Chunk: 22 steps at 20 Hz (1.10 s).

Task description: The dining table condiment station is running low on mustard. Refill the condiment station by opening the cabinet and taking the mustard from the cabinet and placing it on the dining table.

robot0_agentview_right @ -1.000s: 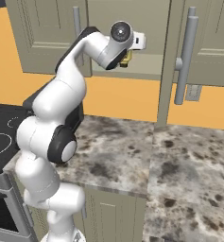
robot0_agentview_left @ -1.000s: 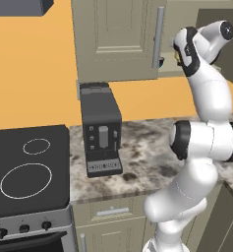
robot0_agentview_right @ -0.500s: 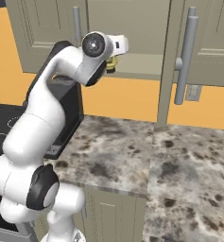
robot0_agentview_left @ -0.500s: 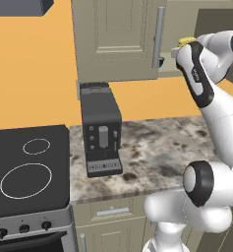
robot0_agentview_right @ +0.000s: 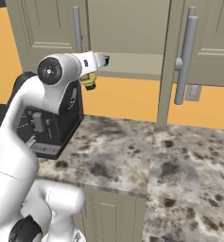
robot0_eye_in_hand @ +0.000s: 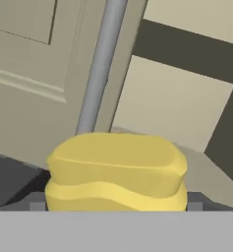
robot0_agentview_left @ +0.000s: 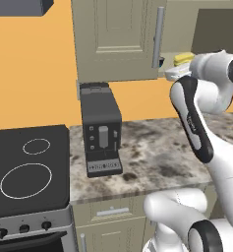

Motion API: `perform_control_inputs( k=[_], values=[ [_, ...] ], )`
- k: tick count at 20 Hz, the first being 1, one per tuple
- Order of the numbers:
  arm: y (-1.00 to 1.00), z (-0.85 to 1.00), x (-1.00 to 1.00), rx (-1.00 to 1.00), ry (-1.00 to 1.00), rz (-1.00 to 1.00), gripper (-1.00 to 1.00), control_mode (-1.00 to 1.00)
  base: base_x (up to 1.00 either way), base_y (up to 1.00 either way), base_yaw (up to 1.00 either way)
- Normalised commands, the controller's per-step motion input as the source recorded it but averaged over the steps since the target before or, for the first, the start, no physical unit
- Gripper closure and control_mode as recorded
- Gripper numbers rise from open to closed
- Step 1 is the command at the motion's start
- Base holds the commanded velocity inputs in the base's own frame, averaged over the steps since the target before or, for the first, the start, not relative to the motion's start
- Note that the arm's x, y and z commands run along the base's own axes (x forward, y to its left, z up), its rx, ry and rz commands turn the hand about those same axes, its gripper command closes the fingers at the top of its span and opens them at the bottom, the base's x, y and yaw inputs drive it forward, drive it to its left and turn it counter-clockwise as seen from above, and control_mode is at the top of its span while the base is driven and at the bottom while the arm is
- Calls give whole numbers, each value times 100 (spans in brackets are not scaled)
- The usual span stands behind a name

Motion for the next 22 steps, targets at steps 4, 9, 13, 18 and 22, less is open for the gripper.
perform_control_inputs(
  k=[4,9,13,18,22],
  values=[
    [23,-24,-100,15,0,-3,100,-100,0,0,0],
    [22,-9,-100,25,3,-6,100,-100,0,0,0],
    [5,0,-100,24,11,-5,100,-100,0,0,0],
    [-2,16,-62,6,8,0,100,-100,0,0,0],
    [9,10,-11,0,6,0,100,-100,0,0,0]
  ],
)
